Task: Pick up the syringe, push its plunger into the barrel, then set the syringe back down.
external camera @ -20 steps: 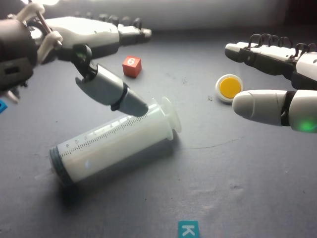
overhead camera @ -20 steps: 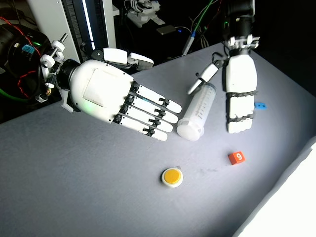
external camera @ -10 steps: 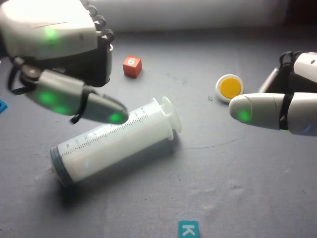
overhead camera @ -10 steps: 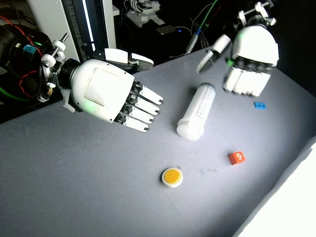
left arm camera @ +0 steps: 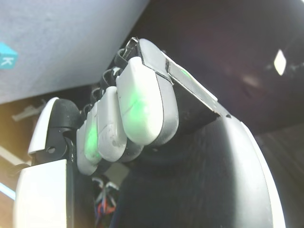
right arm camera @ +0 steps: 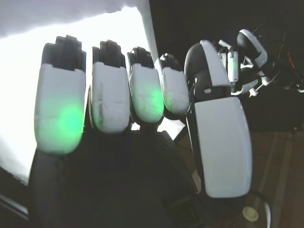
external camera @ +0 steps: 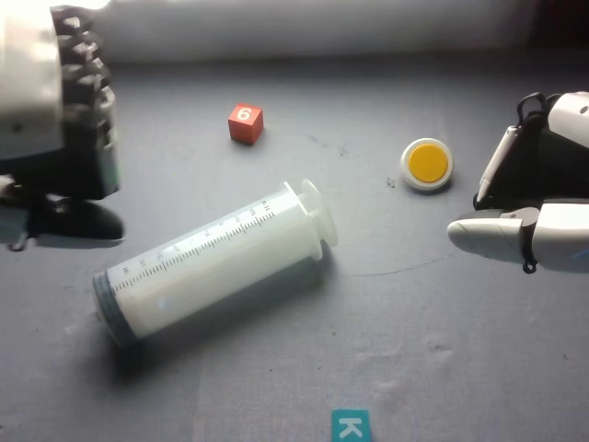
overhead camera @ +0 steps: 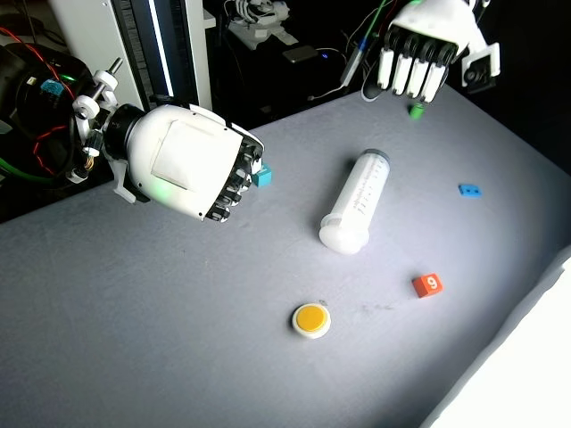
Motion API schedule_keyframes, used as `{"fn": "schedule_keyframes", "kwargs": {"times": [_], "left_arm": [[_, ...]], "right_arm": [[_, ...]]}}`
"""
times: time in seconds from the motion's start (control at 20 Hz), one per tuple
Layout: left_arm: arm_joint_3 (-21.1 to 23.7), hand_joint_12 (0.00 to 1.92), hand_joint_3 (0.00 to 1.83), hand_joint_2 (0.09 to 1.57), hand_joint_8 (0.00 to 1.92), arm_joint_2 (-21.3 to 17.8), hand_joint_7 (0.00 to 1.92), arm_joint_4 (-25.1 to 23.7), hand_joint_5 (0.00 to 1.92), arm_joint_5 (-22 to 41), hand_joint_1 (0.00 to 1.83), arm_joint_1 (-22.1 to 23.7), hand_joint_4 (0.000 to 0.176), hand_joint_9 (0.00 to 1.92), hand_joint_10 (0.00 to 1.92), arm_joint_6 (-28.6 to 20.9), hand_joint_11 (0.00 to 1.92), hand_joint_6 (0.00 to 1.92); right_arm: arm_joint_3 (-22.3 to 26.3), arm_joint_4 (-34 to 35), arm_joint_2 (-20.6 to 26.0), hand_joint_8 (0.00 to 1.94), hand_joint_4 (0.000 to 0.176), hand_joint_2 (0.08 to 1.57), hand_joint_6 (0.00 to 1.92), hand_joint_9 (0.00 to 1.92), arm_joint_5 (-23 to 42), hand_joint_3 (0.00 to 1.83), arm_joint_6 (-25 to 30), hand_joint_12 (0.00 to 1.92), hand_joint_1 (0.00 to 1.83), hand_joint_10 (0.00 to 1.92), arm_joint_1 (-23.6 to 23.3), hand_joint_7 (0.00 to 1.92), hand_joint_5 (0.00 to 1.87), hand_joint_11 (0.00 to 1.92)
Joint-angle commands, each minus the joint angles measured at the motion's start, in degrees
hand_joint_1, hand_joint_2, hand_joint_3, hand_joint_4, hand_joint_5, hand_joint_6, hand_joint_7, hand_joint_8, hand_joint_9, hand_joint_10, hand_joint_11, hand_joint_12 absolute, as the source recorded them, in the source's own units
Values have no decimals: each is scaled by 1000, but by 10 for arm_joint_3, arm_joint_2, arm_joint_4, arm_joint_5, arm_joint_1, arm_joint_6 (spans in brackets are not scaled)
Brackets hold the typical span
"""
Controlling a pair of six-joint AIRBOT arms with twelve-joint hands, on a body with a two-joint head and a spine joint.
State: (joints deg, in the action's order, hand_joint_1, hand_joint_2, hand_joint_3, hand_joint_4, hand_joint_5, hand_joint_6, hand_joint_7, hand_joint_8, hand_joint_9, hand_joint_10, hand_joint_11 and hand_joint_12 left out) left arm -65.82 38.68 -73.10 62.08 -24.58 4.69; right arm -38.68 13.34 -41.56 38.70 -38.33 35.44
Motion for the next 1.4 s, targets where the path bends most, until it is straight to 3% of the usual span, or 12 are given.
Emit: {"fn": "schedule_keyframes", "kwargs": {"times": [0.0, 0.05, 0.1, 0.15, 0.55, 0.75, 0.8, 0.95, 1.15, 1.25, 1.35], "left_arm": [[-7, 1921, 24, 1316, 1921, -1, 1652, 37, 1594, 60, 1250, 8, 83, 1707, 1921, 7, 1664, 1921], [-11, 1921, 27, 1323, 1921, -2, 1658, 33, 1595, 64, 1228, 9, 78, 1707, 1921, 7, 1657, 1921], [-14, 1921, 26, 1331, 1921, -2, 1657, 32, 1601, 67, 1197, 12, 12, 1700, 1921, 8, 1641, 1921], [-14, 1921, 27, 1339, 1921, -2, 1657, 32, 1599, 69, 1182, 13, 0, 1703, 1921, 9, 1647, 1921], [-18, 1921, 11, 1330, 1921, -8, 1632, 18, 1551, 110, 1170, 15, 5, 1666, 1921, 10, 1593, 1921], [-14, 1921, 5, 1328, 1921, -10, 1626, 27, 1540, 139, 1172, 14, 10, 1671, 1921, -25, 1615, 1921], [-15, 1921, 6, 1332, 1921, -10, 1629, 27, 1547, 146, 1164, 11, 10, 1675, 1921, -18, 1621, 1921], [-6, 1921, 4, 1335, 1921, -9, 1629, 46, 1542, 153, 1166, -3, 37, 1677, 1921, 14, 1625, 1921], [5, 1921, 0, 1325, 1921, -9, 1639, 49, 1540, 153, 1188, -10, 50, 1683, 1921, 19, 1632, 1921], [5, 1921, 0, 1319, 1921, -9, 1641, 49, 1543, 151, 1190, -11, 51, 1687, 1921, 29, 1638, 1921], [3, 1921, 0, 1304, 1921, -9, 1643, 49, 1542, 146, 1214, -11, 48, 1688, 1921, 33, 1640, 1921]], "right_arm": [[1, -11, 3, 1941, 176, 1300, 1921, 1696, 64, 8, 4, 1921, 1112, 1921, -3, 1635, 1451, 1813], [1, -16, 3, 1941, 176, 1294, 1921, 1682, 64, 4, 4, 1921, 1110, 1921, -2, 1622, 1449, 1805], [0, -22, 3, 1941, 176, 1295, 1921, 1658, 64, 3, 4, 1921, 1105, 1921, 0, 1598, 1418, 1783], [0, -23, 3, 1941, 176, 1320, 1921, 1619, 64, 11, 4, 1921, 1036, 1921, 0, 1564, 1423, 1737], [1, -26, 3, 1941, 176, 1336, 1921, 1503, 65, 6, 4, 1921, 935, 1921, 1, 1448, 1391, 1615], [0, -41, 4, 1941, 176, 1327, 1921, 1458, 65, 0, 4, 1921, 948, 1921, 2, 1411, 1361, 1577], [0, -50, 4, 1941, 176, 1346, 1921, 1456, 65, 7, 4, 1921, 912, 1921, 2, 1412, 1366, 1575], [-5, -93, 4, 1941, 176, 1354, 1921, 1463, 63, 6, 4, 1921, 908, 1921, 2, 1415, 1370, 1593], [-6, -116, 4, 1941, 176, 1325, 1921, 1481, 52, 0, -1, 1921, 946, 1921, 2, 1428, 1374, 1622], [-8, -130, 4, 1941, 176, 1324, 1921, 1484, 53, 0, -4, 1921, 949, 1921, 1, 1433, 1373, 1622], [-9, -131, 4, 1941, 176, 1338, 1921, 1458, 53, 0, -43, 1921, 914, 1921, 0, 1407, 1343, 1594]]}}
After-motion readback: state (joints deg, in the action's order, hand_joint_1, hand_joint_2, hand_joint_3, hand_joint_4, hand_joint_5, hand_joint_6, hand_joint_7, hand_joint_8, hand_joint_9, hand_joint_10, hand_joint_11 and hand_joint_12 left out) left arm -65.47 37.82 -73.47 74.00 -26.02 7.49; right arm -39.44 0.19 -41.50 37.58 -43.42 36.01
